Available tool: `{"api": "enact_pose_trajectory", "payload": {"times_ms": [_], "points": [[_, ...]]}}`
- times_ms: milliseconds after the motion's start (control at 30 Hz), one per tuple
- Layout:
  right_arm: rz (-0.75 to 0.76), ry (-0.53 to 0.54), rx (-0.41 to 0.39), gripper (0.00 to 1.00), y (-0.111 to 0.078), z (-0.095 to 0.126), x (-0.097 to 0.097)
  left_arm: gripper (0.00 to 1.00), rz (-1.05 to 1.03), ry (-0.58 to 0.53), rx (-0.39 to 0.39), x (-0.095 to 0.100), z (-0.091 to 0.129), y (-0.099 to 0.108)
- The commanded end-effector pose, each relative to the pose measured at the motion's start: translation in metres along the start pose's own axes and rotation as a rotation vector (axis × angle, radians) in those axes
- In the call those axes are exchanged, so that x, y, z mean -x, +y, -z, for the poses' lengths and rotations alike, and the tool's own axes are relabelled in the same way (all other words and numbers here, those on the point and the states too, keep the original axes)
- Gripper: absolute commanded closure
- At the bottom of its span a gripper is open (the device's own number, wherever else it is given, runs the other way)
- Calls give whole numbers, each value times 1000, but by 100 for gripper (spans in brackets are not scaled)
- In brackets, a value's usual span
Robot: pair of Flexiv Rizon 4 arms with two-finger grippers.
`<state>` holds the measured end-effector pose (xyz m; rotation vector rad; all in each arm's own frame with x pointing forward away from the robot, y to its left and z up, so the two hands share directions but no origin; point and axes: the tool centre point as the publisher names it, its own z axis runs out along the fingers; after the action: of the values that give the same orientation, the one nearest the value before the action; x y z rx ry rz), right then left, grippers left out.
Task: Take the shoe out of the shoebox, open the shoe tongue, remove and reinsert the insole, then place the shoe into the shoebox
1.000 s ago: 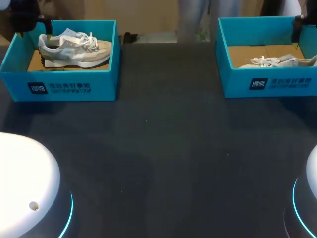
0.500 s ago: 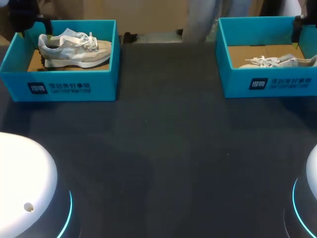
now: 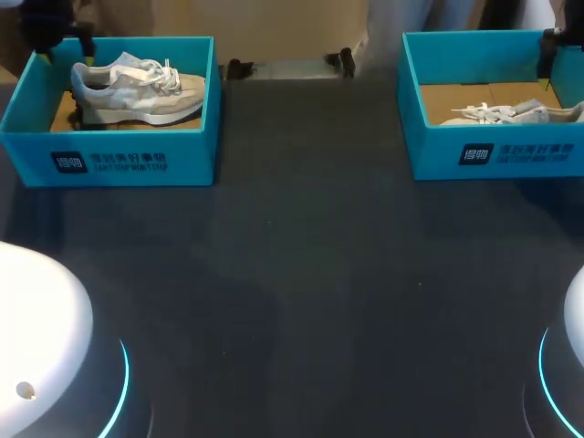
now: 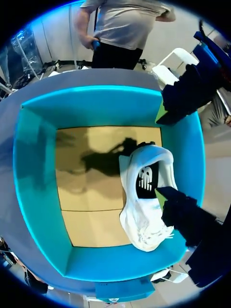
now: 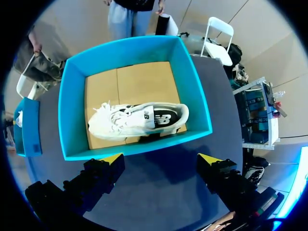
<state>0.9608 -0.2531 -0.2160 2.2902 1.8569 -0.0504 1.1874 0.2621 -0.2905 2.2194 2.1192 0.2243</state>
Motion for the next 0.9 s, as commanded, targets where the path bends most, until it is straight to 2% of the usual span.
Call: {"api": "enact_pose_trajectory", "payload": {"times_ms": [33,100,167,267,533,900], "points": [[-1,1,2,0,-1,0,0,24,0,-14,-21,-2,-13,15],[-1,1,2,0,-1,0,0,36,6,2,-16,-3,-19,18],[-1,1,2,0,-1,0,0,37,9,-3,-35,-4,-22,18],[-1,1,2,0,-1,0,0,51,13,-10,-39,-6,-29,19],[-1,1,2,0,-1,0,0,58,15,-35,-55,-8,-41,17],[-1,1,2,0,-1,0,0,57,11,-42,-72,-11,-57,14]]}}
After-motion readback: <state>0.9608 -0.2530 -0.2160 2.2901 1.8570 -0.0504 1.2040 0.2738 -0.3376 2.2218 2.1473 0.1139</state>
